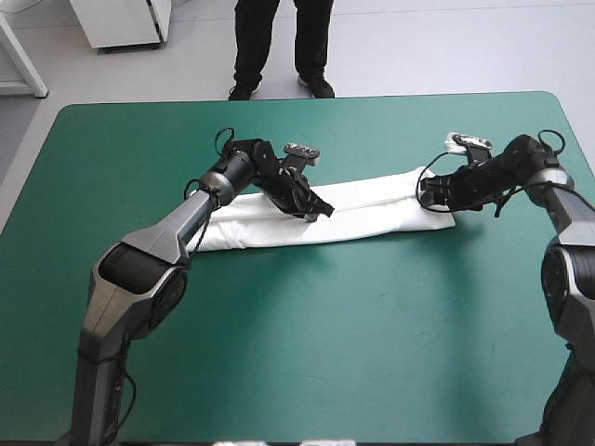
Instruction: Fold the cloth
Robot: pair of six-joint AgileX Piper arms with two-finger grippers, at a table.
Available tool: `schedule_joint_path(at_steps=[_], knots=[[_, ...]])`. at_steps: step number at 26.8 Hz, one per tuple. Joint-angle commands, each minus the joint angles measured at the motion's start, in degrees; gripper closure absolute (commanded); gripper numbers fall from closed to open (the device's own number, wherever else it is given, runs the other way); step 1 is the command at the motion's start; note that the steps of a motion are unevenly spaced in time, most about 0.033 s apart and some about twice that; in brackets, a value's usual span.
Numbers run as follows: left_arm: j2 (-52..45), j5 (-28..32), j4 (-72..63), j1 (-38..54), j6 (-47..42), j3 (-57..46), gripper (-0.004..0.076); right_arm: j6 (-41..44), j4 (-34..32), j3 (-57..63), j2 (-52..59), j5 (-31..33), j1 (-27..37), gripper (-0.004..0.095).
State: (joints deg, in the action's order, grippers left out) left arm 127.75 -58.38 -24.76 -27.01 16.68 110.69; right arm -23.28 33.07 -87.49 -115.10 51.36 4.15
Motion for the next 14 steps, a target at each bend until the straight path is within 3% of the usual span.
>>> schedule_joint_path(at_steps=[1, 6, 8, 11, 14], knots=[[-2.89, -0.71, 0.35, -0.32, -0.22, 1.24, 0.0733, -2.88, 4.79, -0.81, -1.34, 2.2, -0.56, 0.0365], [-2.89, -0.68, 0.94, -0.32, -0.22, 1.24, 0.0733, -3.87, 4.34, -0.91, -2.64, 2.57, -2.32, 0.0476], [-2.89, -0.91, 1.23, -0.32, -0.22, 1.24, 0.0733, -5.49, 4.47, -0.91, -2.64, 2.33, -2.84, 0.0679], [-2.89, -0.91, 2.17, -0.32, -0.22, 1.24, 0.0733, -6.54, 4.77, -0.91, -2.64, 2.55, -2.84, 0.0909], [-2.89, -0.91, 2.55, -0.21, -0.22, 1.24, 0.0733, -6.66, 4.77, -1.43, -2.64, 3.14, -2.84, 0.0922]])
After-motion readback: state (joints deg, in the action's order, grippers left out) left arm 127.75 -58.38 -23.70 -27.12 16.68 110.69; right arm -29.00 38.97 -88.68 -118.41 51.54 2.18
